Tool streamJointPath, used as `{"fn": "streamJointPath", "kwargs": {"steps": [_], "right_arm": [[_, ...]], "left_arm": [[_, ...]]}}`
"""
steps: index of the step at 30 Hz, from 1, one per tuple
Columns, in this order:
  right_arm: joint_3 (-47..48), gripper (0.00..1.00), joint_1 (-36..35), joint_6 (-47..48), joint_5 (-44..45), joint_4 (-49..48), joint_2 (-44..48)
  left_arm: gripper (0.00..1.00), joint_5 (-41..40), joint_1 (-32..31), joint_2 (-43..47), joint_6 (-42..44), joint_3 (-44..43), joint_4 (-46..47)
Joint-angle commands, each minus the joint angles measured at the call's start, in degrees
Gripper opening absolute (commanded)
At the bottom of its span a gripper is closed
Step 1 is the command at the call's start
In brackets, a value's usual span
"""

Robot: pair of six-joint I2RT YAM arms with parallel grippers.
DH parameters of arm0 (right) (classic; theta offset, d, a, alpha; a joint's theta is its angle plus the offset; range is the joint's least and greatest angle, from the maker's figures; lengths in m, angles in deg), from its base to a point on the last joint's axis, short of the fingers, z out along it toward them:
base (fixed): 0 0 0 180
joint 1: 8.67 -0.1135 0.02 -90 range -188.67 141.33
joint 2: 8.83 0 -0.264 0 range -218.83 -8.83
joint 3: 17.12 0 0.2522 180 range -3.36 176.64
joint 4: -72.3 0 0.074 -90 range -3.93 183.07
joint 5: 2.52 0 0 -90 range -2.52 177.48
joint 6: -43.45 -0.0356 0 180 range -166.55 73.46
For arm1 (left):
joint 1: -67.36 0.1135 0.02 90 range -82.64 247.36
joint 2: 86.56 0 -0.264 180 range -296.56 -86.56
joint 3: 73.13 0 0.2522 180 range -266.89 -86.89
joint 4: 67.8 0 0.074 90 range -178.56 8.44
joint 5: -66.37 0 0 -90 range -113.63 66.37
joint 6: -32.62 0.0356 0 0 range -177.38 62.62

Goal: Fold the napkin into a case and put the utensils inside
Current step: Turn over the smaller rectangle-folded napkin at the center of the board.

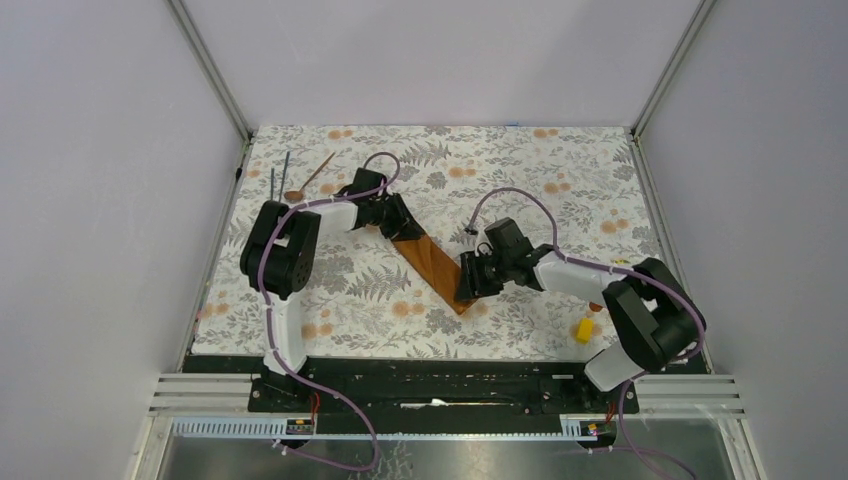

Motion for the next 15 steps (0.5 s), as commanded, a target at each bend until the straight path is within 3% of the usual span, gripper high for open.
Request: {"fn": "streamJointPath", "kwargs": {"steps": [1,4,9,15], "right_arm": [[4.0,0.47,0.1,0.9,1.7,5.6,5.8],[4.9,0.48,0.5,1.0,3.3,5.1,5.1],[2.5,0.47,3.7,0.1,4.3,0.7,1.3],[1.0,0.46,3.9,2.2,11.1,2.2,-0.9]], "left_arm": [[0.38,-1.5,0.5,7.9,2.8,-2.9,-3.6],[0.42,-3.7,0.8,9.5,3.5,-2.7,-5.6],[0.41,-5.7,2.1,5.0,2.9,-0.7,-4.4],[0.39,-9.9,2.2,0.9,3.4,0.2,-5.1]]}}
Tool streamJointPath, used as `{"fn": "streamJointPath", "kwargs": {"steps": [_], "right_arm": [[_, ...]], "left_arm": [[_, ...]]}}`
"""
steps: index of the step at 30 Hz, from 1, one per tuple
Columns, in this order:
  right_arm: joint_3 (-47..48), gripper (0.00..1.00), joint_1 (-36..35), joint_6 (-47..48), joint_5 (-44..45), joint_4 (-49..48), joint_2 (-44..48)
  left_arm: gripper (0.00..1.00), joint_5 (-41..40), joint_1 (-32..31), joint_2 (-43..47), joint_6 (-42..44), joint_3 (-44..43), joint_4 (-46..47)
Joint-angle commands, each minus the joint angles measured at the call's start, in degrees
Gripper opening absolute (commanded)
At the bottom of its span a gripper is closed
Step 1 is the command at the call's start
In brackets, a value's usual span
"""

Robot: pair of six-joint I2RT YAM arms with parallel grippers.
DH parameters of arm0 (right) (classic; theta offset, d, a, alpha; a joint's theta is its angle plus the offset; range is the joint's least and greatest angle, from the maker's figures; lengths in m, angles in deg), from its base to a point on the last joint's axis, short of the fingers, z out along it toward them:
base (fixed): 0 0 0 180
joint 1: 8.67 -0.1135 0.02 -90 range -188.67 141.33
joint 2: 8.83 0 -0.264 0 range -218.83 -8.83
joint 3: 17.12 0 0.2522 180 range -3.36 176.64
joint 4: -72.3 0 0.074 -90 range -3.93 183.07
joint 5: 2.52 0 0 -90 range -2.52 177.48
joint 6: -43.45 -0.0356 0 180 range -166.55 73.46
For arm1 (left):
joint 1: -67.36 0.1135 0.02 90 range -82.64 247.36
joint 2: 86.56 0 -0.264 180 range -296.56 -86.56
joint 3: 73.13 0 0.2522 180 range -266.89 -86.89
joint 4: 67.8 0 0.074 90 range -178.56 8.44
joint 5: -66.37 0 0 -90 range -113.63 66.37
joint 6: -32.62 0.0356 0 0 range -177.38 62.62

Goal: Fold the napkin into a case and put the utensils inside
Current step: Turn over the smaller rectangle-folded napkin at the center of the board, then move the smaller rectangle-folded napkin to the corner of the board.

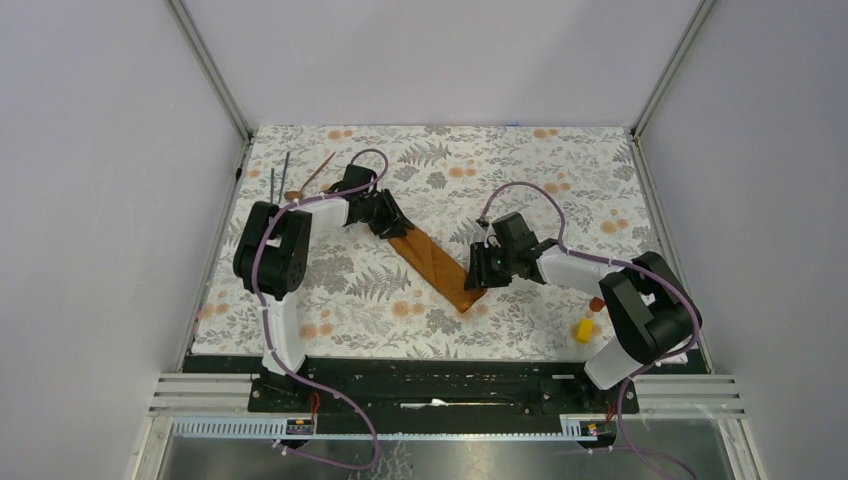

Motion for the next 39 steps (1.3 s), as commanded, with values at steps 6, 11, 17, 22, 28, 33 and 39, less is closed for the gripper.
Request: {"fn": "streamJointPath", "kwargs": {"steps": [6,11,17,22,28,33,39], "right_arm": [[2.9,0.47,-0.1,5.9,11.1,8.9,3.2],[8.9,0.51,-1.2,7.3,11.4,14.4,5.8],[9.8,0.55,-2.9,4.0,-4.2,10.0,3.9],[5.0,0.53,-3.5,-1.2,-8.7,1.2,1.6],[-0.4,0.48,-3.5,-2.0,-4.2,-1.5,-0.1],[-5.5,0.47,-3.6,-2.5,-1.0,-1.3,2.6],[-10.7,0.47,-4.6,-4.7,-2.1,1.3,9.0]], "left_arm": [[0.39,-10.2,-0.5,5.6,4.1,4.9,-5.2],[0.4,-9.2,-0.4,12.8,4.9,10.7,-7.1],[0.41,-7.6,-1.7,21.3,3.2,20.1,-8.9],[0.42,-6.7,-3.1,27.3,0.7,27.0,-9.2],[0.42,-6.8,-4.6,30.8,-1.1,31.6,-9.5],[0.42,-6.3,-6.2,33.8,-3.1,35.4,-9.7],[0.42,-5.8,-9.7,38.3,-5.5,37.2,-12.4]]}}
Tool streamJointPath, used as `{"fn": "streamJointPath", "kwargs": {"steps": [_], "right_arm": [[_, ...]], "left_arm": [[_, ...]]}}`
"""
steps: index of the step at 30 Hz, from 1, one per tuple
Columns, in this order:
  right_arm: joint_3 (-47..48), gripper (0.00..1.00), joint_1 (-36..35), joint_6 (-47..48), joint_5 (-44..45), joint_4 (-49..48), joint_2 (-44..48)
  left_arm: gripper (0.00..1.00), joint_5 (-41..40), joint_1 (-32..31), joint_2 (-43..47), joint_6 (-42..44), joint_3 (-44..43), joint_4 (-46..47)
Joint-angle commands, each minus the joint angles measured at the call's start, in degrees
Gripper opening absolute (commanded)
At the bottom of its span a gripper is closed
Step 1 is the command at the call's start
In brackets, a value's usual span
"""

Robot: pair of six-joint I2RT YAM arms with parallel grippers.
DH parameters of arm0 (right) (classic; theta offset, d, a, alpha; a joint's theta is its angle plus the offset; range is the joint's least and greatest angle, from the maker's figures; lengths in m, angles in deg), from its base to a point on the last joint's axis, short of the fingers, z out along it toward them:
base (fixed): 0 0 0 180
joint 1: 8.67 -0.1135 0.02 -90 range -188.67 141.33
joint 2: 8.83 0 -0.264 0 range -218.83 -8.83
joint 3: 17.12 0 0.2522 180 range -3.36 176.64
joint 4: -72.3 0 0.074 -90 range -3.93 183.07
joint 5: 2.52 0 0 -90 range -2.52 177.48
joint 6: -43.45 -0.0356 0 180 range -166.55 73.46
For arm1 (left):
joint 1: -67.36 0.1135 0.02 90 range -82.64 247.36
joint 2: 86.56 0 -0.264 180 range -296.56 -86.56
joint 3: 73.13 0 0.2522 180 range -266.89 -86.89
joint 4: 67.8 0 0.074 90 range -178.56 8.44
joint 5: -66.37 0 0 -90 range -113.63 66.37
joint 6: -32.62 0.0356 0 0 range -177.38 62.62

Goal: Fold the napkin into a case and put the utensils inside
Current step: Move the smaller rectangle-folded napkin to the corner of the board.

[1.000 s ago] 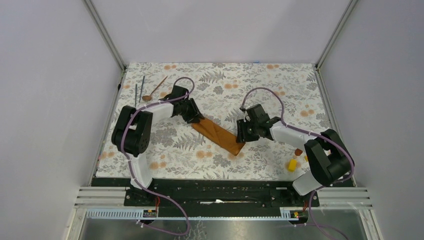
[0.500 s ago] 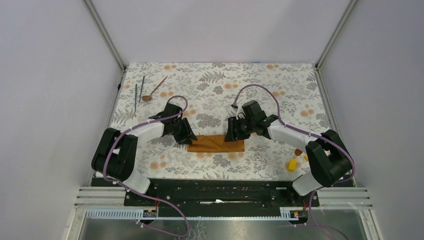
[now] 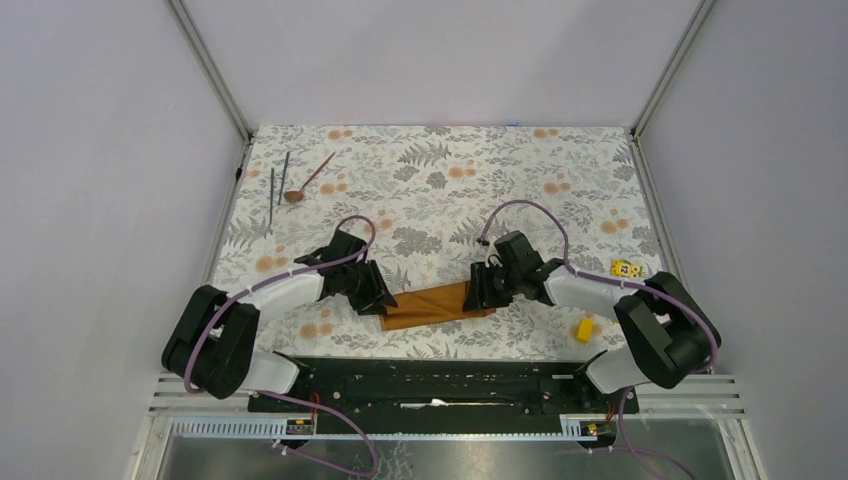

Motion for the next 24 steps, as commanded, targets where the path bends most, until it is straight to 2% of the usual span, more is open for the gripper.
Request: {"fn": "streamJointPath", "kwargs": {"steps": [1,7,12,15,18,21,22,23,24], "right_arm": [[-3.4,0.47,-1.4,-1.8,1.3,4.6,4.8],[-6.8,0.46,-3.4,-6.1,-0.1,5.0,10.3],[-8.4,0.46,-5.3,-9.4,-1.0,3.1,11.6],[-6.5,0.46,-5.6,-8.7,0.8,5.4,12.8],[-1.7,0.49,-5.5,-7.3,0.7,9.7,16.1],[4.9,0.55,-5.5,-4.9,1.2,14.0,19.9],[6.8,0.59,-5.5,-4.0,2.2,15.0,20.8],[8.8,0.64,-5.5,-2.7,3.2,16.0,21.3],[10.3,0.68,-5.5,-1.2,4.1,16.5,21.5]], "left_arm": [[0.42,-0.1,-2.3,3.6,-2.4,1.7,-3.5],[0.43,-1.6,-3.0,6.3,-3.0,2.1,-6.1],[0.44,-3.4,-3.1,4.4,-1.5,-0.9,-6.3],[0.46,-4.5,-3.1,3.9,-0.9,-3.4,-8.1],[0.53,-7.0,-3.1,7.5,0.4,-6.7,-10.8],[0.62,-11.3,-1.9,11.7,3.4,-12.6,-14.8],[0.73,-13.2,-0.8,11.6,5.0,-15.4,-16.3],[0.95,-14.5,0.9,10.9,6.9,-18.1,-17.9],[0.98,-16.1,2.8,9.6,8.5,-20.7,-19.3]]}}
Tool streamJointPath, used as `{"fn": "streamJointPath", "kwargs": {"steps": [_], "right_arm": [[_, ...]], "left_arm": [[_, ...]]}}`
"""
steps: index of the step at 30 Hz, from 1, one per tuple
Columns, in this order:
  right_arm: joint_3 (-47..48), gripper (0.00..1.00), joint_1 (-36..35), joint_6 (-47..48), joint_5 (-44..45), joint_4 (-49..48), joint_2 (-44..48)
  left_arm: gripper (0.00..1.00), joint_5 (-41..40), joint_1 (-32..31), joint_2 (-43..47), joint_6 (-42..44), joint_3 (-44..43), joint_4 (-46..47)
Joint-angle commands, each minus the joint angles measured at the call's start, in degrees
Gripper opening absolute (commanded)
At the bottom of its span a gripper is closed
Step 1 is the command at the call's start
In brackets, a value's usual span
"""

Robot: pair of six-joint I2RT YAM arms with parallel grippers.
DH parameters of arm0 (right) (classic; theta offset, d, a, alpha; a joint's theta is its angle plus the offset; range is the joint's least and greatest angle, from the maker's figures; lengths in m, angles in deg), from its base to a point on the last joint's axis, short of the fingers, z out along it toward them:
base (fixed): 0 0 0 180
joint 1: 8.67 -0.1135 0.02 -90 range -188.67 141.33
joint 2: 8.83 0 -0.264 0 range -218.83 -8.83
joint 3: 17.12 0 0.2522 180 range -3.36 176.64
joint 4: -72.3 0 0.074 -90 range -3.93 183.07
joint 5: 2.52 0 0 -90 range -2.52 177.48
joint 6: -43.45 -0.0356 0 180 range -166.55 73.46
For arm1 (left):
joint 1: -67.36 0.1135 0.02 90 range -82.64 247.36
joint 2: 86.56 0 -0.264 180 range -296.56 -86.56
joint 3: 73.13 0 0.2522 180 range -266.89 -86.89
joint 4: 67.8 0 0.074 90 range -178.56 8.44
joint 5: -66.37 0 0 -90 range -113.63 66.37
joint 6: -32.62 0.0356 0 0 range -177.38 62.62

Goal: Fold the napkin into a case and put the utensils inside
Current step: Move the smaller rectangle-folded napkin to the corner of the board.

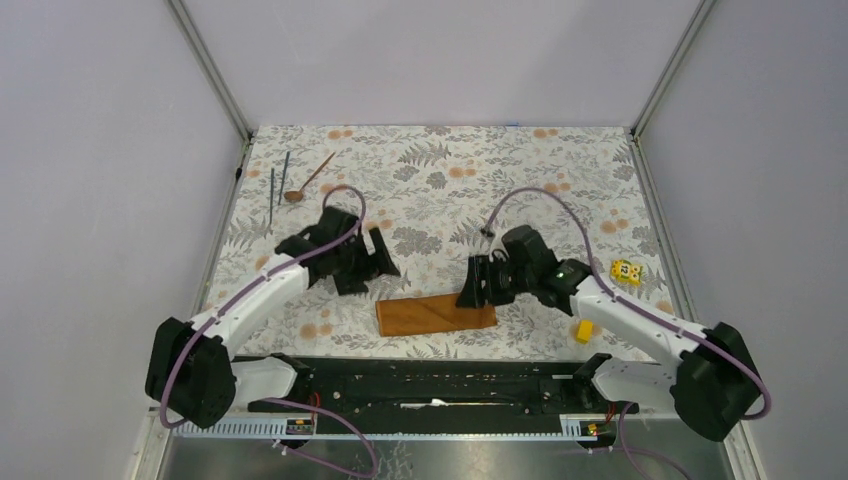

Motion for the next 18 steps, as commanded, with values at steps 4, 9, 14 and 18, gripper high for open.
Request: {"fn": "streamJointPath", "kwargs": {"steps": [4,9,14,18], "right_arm": [[11.4,0.74,-0.4,9.0,5.2,3.4,1.6],[9.5,0.75,-0.1,9.6,3.1,-0.2,-0.5],[7.9,0.75,0.5,10.2,0.5,-1.6,-1.3],[6.6,0.75,1.3,9.1,-3.2,-3.2,-1.2]], "left_arm": [[0.99,-13.5,14.1,-6.2,11.7,-19.4,-5.6],[0.98,-20.2,20.5,-23.5,18.3,-37.3,-4.8],[0.95,-20.2,21.8,-48.6,39.1,-65.8,-10.5],[0.94,-19.9,23.9,-65.4,48.7,-85.2,-17.3]]}}
